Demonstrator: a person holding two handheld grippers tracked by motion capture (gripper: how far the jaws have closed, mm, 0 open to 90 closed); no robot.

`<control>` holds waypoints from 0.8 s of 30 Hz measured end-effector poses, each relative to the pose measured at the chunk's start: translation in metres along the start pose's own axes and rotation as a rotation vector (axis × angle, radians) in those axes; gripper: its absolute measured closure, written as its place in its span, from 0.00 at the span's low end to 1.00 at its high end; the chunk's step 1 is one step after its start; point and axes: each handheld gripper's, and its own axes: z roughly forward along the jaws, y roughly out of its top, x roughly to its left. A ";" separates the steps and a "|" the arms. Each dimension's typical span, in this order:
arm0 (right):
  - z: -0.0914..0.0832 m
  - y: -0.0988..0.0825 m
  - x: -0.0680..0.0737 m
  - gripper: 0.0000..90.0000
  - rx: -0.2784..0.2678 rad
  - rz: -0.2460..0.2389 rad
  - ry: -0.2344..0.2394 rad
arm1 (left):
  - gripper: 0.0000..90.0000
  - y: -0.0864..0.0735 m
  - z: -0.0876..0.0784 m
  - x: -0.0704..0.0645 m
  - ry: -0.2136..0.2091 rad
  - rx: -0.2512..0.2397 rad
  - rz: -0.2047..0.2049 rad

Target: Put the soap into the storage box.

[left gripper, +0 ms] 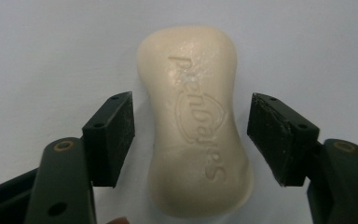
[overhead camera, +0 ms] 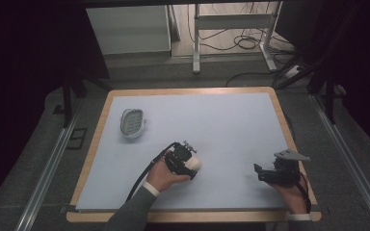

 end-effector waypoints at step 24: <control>-0.001 -0.001 -0.003 0.08 -0.004 0.007 -0.014 | 0.55 -0.002 -0.004 0.006 -0.013 -0.001 0.040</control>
